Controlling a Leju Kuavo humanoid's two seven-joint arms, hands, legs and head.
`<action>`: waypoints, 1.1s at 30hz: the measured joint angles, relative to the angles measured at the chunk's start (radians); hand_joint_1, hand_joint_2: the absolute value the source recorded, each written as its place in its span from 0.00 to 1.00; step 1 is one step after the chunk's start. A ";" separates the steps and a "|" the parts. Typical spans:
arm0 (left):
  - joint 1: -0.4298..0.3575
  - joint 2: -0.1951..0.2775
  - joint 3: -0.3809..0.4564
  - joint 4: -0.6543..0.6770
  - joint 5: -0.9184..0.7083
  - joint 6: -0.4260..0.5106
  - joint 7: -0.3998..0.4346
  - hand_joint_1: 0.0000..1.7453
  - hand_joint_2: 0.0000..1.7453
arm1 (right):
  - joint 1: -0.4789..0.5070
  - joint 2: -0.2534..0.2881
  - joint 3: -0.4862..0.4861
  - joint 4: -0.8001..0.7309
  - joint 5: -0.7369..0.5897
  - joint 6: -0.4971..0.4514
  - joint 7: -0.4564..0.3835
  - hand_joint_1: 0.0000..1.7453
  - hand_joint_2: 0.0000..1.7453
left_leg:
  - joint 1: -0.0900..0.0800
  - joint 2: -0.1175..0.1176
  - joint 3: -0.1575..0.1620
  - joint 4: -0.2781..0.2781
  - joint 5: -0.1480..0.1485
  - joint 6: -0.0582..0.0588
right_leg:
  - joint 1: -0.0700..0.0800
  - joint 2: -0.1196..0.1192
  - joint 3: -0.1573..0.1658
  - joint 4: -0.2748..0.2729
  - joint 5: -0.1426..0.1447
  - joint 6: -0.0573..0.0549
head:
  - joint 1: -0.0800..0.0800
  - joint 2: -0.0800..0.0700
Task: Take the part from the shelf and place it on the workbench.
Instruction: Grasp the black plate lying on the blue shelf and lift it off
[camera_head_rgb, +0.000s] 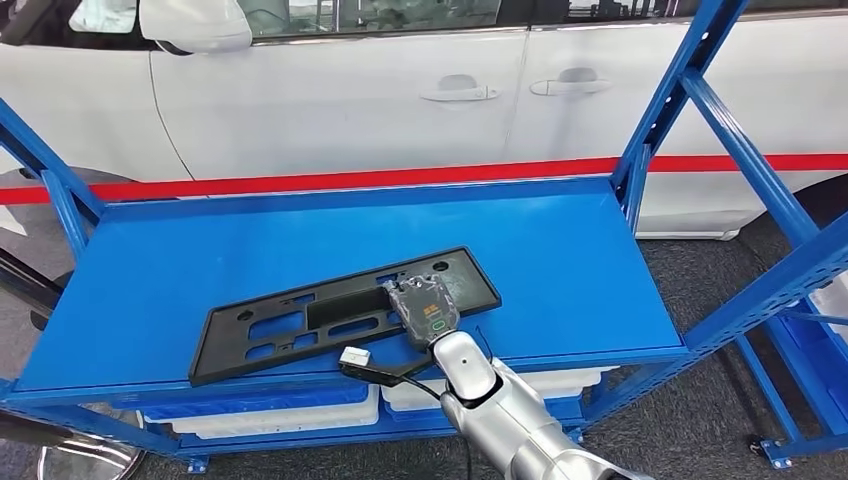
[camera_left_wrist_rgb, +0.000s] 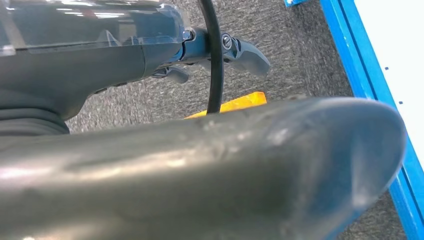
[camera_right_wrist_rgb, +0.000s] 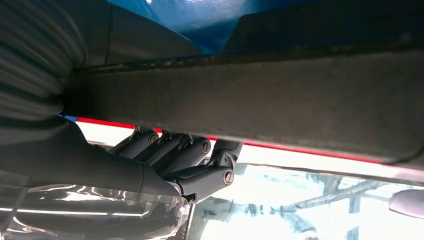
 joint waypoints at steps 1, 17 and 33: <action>0.000 0.000 0.000 0.000 0.000 0.000 0.000 0.00 0.00 | 0.000 0.000 0.000 0.000 0.001 0.000 0.000 0.92 1.00 | -0.001 -0.001 0.000 0.001 -0.002 -0.006 | 0.002 0.000 0.009 -0.020 0.001 -0.006 | 0.000 0.000; 0.003 -0.003 0.000 0.000 0.002 0.008 0.001 0.00 0.00 | 0.019 0.000 -0.015 -0.002 -0.020 -0.026 -0.031 0.99 1.00 | -0.006 0.000 0.008 0.003 -0.011 -0.015 | 0.011 0.006 0.023 -0.032 0.006 -0.025 | 0.000 0.000; 0.015 -0.028 0.049 0.000 0.061 0.028 -0.018 0.00 0.00 | 0.328 -0.051 -0.038 -0.610 -0.957 -0.067 -0.536 1.00 1.00 | -0.005 -0.004 0.003 0.001 -0.007 -0.006 | 0.013 0.002 0.024 -0.030 -0.007 -0.018 | 0.000 0.000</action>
